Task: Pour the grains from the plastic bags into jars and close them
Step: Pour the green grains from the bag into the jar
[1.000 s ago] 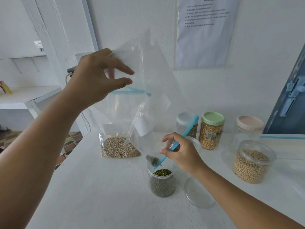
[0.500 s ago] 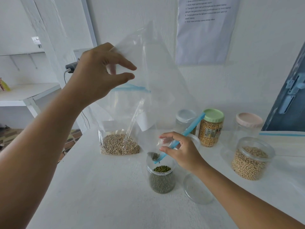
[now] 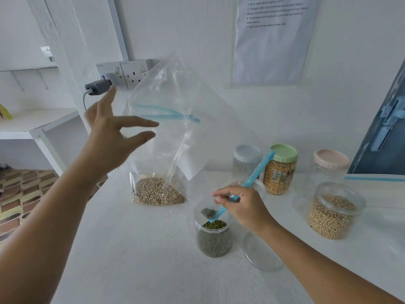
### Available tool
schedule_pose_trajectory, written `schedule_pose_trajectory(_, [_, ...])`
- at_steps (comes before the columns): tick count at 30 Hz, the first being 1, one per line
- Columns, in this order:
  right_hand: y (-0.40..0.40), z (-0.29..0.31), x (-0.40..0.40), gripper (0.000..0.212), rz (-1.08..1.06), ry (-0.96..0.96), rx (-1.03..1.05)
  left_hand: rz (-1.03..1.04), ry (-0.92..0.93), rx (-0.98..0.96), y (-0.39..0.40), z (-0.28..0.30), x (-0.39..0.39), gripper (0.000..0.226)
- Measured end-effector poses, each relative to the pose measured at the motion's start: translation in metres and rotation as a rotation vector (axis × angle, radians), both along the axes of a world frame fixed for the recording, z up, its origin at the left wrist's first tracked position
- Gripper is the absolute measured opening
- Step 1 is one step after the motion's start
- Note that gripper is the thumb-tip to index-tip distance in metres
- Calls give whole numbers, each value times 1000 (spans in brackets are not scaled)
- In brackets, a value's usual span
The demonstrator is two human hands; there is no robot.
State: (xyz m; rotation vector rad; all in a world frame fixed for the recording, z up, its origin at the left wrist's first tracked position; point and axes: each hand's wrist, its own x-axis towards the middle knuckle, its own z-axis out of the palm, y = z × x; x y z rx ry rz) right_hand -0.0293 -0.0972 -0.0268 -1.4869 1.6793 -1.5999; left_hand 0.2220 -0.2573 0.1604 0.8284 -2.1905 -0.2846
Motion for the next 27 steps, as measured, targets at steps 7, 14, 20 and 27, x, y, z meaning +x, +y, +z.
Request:
schedule_pose_trajectory(7, [-1, 1, 0, 18, 6, -59, 35, 51, 359, 394, 74, -118, 8, 26])
schedule_pose_trajectory(14, [-3, 3, -3, 15, 19, -12, 47, -336, 334, 1129, 56, -156, -25, 27])
schedule_pose_trajectory(20, [-2, 3, -1, 14, 22, -31, 54, -384, 365, 1091, 43, -153, -44, 24])
schedule_pose_trajectory(27, [-6, 4, 2, 14, 37, -32, 25, -394, 532, 937, 42, -147, -57, 12])
